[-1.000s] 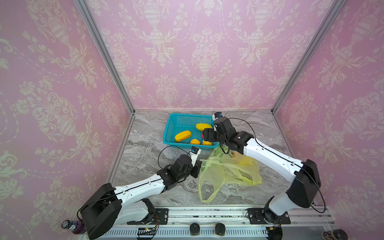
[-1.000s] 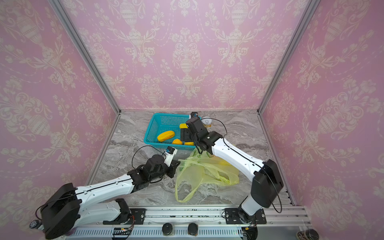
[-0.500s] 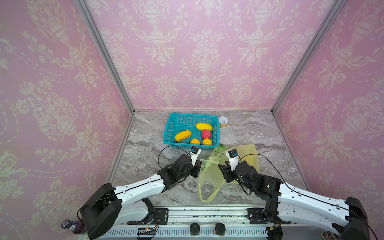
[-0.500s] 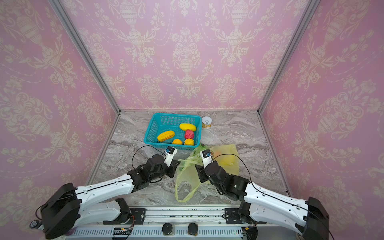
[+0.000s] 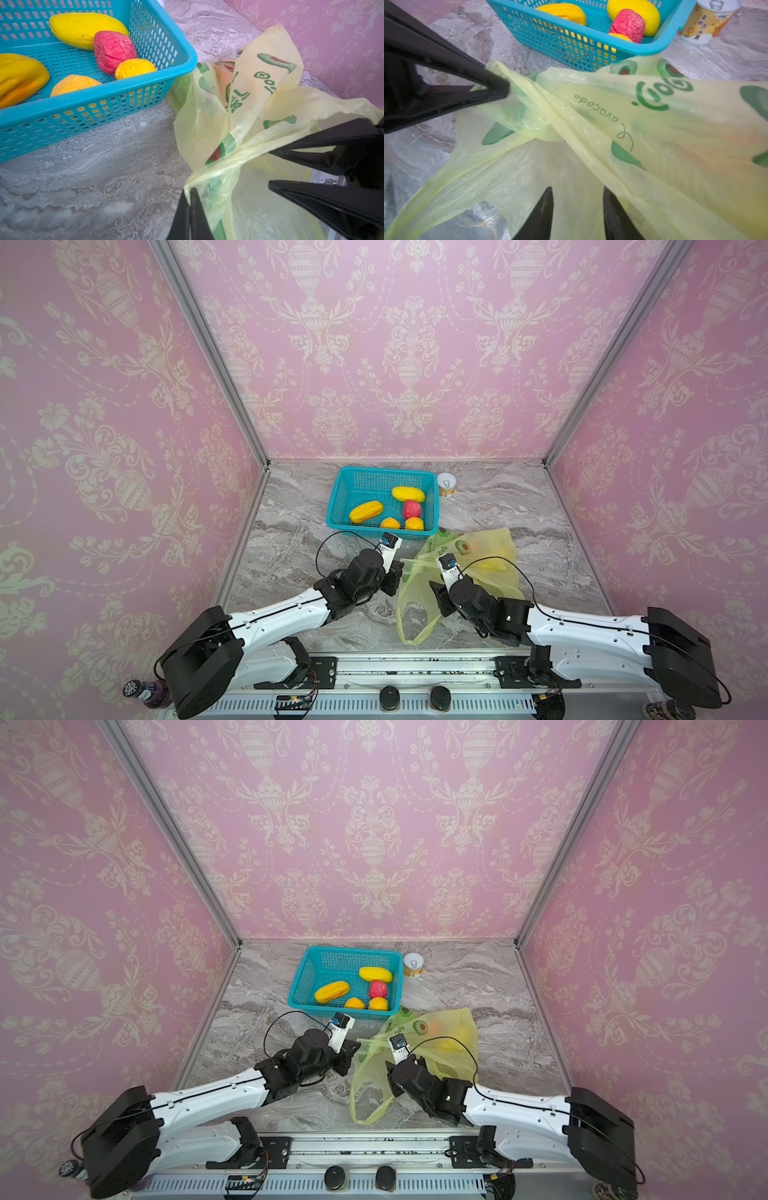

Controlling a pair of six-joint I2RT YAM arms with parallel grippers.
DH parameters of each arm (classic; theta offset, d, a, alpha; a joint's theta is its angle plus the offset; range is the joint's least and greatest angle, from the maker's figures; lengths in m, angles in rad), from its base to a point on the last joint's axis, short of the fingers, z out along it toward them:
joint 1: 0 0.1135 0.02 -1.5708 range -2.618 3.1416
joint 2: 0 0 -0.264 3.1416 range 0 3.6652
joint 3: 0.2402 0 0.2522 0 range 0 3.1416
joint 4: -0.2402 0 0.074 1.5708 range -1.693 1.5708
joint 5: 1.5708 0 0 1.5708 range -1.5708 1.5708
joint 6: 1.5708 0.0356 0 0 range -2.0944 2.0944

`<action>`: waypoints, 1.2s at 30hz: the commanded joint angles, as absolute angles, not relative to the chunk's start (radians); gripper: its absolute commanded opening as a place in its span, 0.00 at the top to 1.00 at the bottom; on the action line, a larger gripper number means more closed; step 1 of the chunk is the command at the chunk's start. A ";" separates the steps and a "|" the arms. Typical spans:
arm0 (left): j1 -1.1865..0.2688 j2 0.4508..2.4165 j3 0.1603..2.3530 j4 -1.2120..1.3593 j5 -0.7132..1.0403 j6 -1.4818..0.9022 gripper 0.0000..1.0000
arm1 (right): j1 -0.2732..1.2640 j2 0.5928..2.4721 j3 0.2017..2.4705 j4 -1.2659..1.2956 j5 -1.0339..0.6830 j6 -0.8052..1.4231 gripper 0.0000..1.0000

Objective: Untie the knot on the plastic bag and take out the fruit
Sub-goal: 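Bring the right gripper back to the bag mouth beside the left gripper, then push the right gripper deep into the bag toward the remaining fruit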

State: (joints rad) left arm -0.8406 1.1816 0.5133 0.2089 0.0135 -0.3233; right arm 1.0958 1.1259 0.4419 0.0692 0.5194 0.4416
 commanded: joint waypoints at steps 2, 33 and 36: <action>-0.836 1.146 0.496 0.199 0.011 -0.316 1.00 | 1.090 1.200 0.500 -0.025 0.723 0.543 0.58; -0.836 1.120 0.483 0.204 0.012 -0.317 1.00 | 0.767 1.558 0.602 -0.187 0.868 1.012 0.12; -0.836 1.117 0.482 0.202 0.008 -0.316 1.00 | 0.740 1.621 0.610 -0.133 0.869 1.007 0.12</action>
State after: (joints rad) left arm -0.8406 1.1271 0.4908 0.2092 0.0135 -0.3237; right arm 0.7574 1.5768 0.6159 -0.2192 0.8761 1.0286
